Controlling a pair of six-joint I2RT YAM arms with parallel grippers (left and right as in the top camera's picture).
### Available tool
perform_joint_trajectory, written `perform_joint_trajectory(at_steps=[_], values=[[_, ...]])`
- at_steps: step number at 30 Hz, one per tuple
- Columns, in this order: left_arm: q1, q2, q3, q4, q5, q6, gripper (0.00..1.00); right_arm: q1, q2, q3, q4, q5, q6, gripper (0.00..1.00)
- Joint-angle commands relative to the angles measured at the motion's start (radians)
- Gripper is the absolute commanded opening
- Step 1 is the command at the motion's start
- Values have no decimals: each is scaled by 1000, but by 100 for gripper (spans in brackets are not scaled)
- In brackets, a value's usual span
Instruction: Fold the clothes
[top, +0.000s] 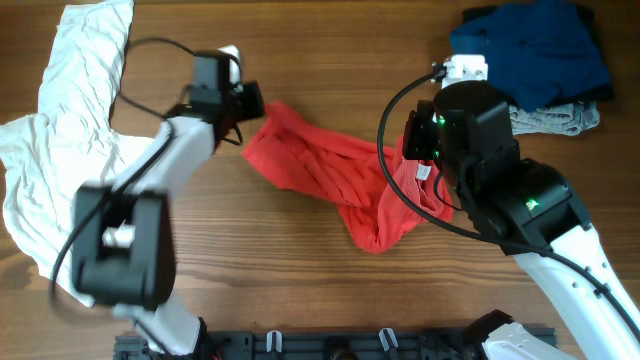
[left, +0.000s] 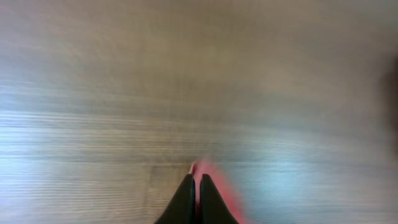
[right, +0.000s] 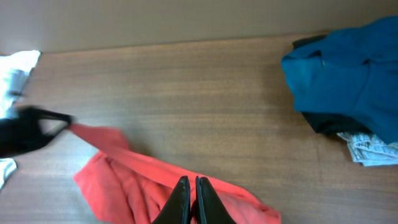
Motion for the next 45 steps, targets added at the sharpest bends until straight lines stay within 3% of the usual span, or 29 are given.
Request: perform_joint_trajectory(at_steps=[1,5,12,22,31,34,38,45], values=[[74,-311,6,-51,-37,-25,4,-26,-9,13,28,23,8,4],[142,-530,6,-106,-37,-25,4,-39,-27,40,51,-4,-92,4],[256,-893,6,-153,-49,-55,4,-67,-84,263,-140,2,-140,4],[281,-1101,7,-221,-217,-55,4,-240,-259,343,-340,1,-37,4],[280,-1084,31,-274,-217,-99,4,-253,-219,338,-390,-15,-40,4],[280,-1035,31,-298,-146,-100,4,-253,-142,338,-393,-36,-42,4],[280,-902,31,-275,-136,-104,4,-253,12,339,-272,-45,-93,4],[270,-620,31,-344,178,-90,4,-264,187,339,-213,-72,-86,4]])
